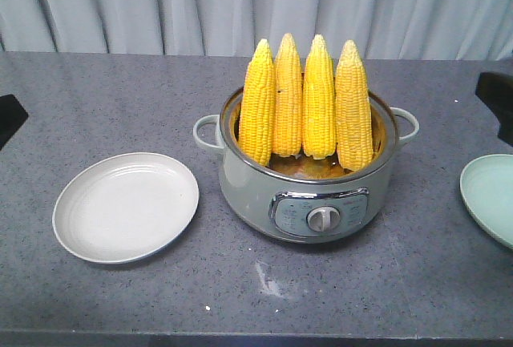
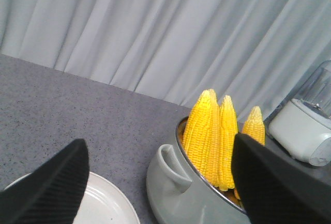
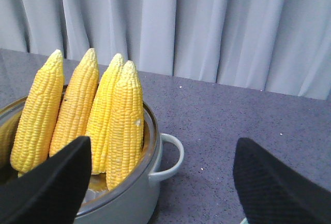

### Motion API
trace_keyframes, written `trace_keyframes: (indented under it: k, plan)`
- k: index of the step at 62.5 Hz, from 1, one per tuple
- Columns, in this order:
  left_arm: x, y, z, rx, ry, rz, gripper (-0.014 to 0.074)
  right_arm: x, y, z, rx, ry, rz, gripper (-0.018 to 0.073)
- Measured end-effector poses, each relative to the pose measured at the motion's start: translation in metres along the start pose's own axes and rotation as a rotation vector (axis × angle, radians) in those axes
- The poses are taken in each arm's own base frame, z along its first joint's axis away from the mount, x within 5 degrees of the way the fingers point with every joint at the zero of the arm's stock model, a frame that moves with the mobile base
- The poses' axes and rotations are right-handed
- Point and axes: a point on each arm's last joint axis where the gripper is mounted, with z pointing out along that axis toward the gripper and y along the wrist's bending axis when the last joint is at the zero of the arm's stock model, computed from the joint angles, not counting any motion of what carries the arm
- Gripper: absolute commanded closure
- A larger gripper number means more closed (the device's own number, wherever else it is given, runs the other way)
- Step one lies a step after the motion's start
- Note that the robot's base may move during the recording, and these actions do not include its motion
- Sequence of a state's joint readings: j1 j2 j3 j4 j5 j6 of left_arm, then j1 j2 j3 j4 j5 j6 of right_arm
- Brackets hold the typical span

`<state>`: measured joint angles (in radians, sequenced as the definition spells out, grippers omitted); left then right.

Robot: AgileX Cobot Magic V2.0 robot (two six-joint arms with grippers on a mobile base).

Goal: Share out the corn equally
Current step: 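Reach the right gripper to the outermost corn ear, grasp and lift it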

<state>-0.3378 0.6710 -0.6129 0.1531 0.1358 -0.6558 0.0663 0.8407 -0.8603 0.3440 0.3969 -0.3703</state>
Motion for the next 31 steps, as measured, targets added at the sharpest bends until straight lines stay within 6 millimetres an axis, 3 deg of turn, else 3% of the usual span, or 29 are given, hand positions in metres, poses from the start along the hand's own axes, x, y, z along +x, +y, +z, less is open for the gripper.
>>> trace_keyframes:
  k: [15,31]
  plan:
    - [0.003,0.001,0.007,-0.014,0.024,0.001,0.0069,-0.031,-0.002,0.086,-0.128,0.149,0.000,0.0007]
    - [0.002,0.001,0.007,-0.013,0.023,0.001,0.0074,-0.030,-0.003,0.170,-0.255,0.202,0.012,0.0007]
